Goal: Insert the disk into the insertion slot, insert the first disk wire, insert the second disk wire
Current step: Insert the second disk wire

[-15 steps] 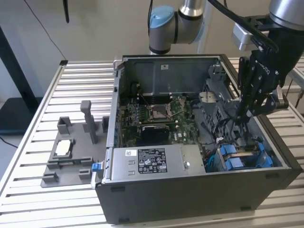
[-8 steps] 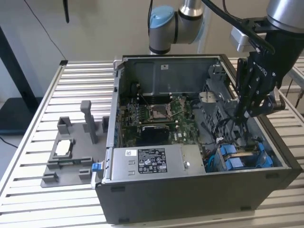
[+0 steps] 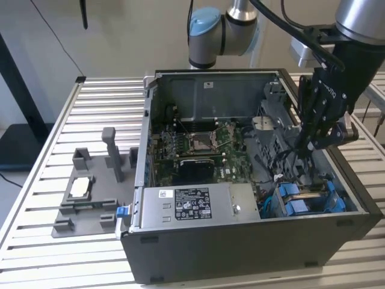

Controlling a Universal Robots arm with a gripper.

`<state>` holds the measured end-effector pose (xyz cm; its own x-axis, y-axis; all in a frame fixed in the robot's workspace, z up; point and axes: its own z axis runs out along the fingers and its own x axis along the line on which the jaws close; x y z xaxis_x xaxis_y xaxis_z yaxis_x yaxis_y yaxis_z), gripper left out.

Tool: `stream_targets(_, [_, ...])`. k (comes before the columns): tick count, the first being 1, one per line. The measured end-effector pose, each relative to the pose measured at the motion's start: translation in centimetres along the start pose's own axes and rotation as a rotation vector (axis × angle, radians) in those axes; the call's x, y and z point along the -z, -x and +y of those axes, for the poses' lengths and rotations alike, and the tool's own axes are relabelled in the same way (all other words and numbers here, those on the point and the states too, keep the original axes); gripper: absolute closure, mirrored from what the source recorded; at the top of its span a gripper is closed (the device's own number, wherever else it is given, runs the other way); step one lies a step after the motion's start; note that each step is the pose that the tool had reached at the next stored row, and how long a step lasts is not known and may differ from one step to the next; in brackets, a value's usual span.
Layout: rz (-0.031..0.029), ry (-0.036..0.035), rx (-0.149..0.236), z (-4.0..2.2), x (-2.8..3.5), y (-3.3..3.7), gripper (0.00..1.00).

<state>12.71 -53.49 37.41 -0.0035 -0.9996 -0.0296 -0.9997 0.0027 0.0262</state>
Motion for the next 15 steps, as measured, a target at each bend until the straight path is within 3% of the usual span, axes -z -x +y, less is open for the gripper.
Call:
stream_targets(8, [-0.0003, 0.0000, -0.001, 0.59, -0.03, 0.05, 0.74])
stream_targets(15, [-0.0002, 0.0000, -0.001, 0.65, -0.04, 0.08, 0.74])
